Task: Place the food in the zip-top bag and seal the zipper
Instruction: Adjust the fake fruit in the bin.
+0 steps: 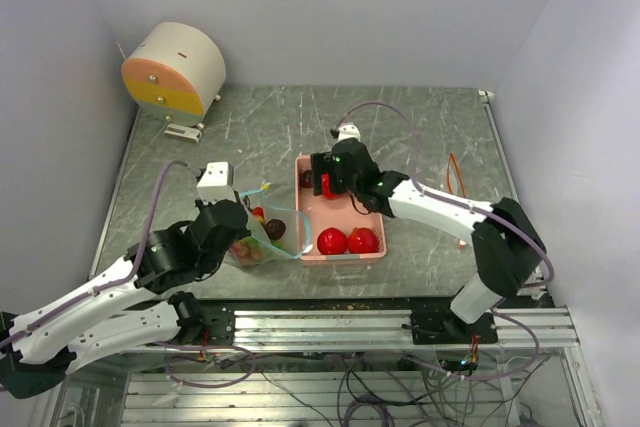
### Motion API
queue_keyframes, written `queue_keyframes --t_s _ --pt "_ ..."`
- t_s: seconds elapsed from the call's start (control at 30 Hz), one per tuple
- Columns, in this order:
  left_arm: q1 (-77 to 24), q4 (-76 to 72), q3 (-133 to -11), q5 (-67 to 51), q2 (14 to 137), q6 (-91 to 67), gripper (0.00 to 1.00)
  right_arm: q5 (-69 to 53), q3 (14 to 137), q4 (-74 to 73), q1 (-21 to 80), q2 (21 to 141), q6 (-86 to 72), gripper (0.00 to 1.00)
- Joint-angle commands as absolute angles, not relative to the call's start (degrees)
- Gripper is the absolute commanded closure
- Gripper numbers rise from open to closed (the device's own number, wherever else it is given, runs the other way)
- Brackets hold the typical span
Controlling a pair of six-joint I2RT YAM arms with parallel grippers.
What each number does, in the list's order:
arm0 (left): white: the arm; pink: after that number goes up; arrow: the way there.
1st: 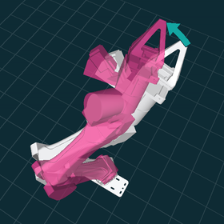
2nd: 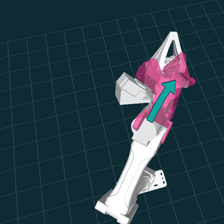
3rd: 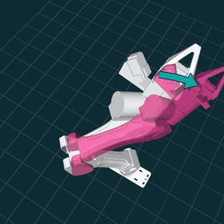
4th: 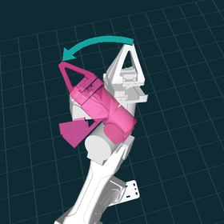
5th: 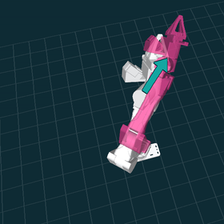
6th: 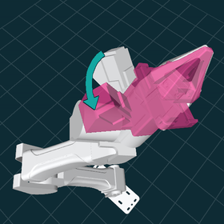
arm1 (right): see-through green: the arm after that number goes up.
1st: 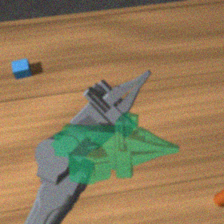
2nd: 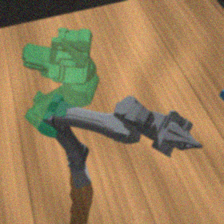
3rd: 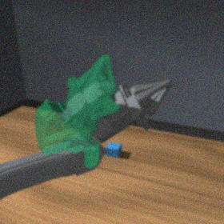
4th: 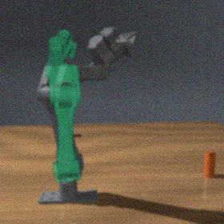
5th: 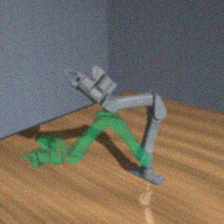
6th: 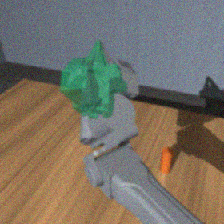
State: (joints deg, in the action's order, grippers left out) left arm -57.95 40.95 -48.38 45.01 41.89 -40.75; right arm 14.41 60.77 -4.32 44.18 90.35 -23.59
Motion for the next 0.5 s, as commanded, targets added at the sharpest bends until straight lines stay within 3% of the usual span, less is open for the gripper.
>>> queue_keyframes --t_s 0.0,0.3,0.47 --pt "-57.7 42.84 -50.74 47.35 40.4 -40.86 0.93 17.89 65.39 -1.48 42.8 95.4 -22.4 0.1" --pt "-57.63 43.65 -50.18 47.48 39.6 -41.07 0.93 14.95 69.8 0.21 38.23 105.98 -22.55 0.16" --pt "-57.66 44.12 -50.34 48.03 39.38 -40.99 0.93 9.05 68.95 0.0 37.79 104.93 -21.98 0.18"
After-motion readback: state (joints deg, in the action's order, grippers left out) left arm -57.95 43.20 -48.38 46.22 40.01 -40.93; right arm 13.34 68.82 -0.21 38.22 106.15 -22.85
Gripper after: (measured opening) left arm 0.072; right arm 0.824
